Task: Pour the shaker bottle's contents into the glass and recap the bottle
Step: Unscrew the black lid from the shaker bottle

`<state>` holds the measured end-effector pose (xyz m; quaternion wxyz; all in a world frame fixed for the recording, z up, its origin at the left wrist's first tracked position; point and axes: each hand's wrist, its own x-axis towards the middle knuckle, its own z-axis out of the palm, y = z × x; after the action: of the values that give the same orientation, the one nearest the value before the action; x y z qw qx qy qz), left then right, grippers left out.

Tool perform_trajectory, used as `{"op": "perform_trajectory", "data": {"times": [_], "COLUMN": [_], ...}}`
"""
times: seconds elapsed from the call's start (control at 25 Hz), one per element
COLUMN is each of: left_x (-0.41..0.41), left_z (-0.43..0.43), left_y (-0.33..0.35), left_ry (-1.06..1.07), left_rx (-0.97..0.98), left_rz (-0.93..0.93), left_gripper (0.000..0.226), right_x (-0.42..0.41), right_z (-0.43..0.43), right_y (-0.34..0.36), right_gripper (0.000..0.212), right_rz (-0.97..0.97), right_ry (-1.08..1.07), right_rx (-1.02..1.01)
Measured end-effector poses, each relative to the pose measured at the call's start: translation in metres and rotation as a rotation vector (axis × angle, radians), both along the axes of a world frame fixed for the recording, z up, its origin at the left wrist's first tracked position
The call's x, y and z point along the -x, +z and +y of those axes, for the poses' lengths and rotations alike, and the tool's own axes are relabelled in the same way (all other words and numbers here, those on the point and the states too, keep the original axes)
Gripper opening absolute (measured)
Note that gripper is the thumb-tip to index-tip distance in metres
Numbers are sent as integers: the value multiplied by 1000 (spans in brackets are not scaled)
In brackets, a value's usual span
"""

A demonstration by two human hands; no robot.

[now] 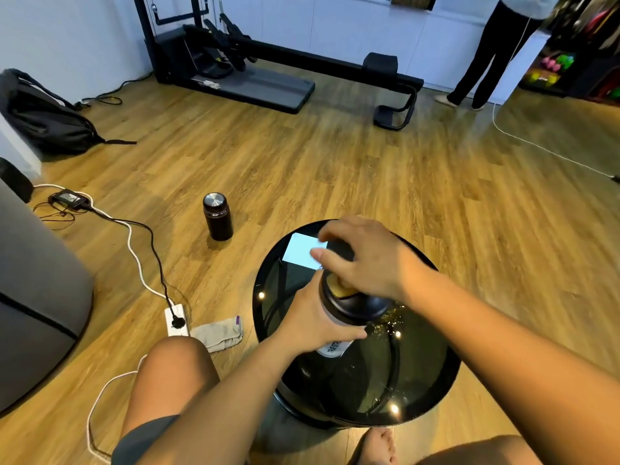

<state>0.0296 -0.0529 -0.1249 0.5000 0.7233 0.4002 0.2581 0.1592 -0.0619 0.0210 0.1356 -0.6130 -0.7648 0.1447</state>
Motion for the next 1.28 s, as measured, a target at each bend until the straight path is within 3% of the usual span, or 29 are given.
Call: {"op": "perform_trajectory", "data": {"times": [0.08, 0.12, 0.2, 0.28, 0.36, 0.44, 0.52, 0.64, 0.72, 0.8, 0.88, 0.92, 1.16, 1.28], "left_x": [0, 1, 3, 3, 2, 1, 2, 3, 2, 2, 2, 2, 2, 2], "left_z": [2, 2, 0, -2, -2, 0, 1, 1, 1, 1, 2, 3, 3, 3], "left_y": [1, 0, -3, -2, 0, 1, 1, -3, -4, -2, -2, -3, -3, -2], "left_ry": [5, -11, -65, -111, -58, -11, -22, -33, -50, -38, -29, -34, -26, -18], "left_rx": [6, 14, 52, 66, 22, 25, 34, 30, 24, 15, 9, 9, -22, -16], "left_rz": [15, 16, 21, 34, 7, 6, -8, -7, -37, -37, -31, -46, -58, -35], "left_gripper": [93, 89, 84, 84, 92, 92, 90, 77, 77, 84, 80, 79, 95, 94], "right_x": [-7, 0, 20, 27, 16, 3, 3, 15, 14, 7, 7, 9, -9, -41], "right_z": [-3, -8, -21, -28, -15, -6, -10, -21, -23, -17, -15, -15, -19, -29], "right_y": [-10, -16, -18, -8, 1, 3, -10, -14, -3, 4, -1, -7, 4, 13], "right_gripper": [64, 66, 58, 50, 51, 63, 65, 48, 47, 64, 85, 89, 106, 107], "right_rz": [-397, -468, -335, -87, -75, -448, -581, -297, -66, -184, -502, -564, -459, -83], "right_ry": [-148, -82, 203, 324, 128, -136, -117, 200, 215, -4, -254, -275, 157, 43], "right_rx": [140, 180, 125, 73, -39, 41, 199, 125, 67, -3, 120, 190, 186, 94]}}
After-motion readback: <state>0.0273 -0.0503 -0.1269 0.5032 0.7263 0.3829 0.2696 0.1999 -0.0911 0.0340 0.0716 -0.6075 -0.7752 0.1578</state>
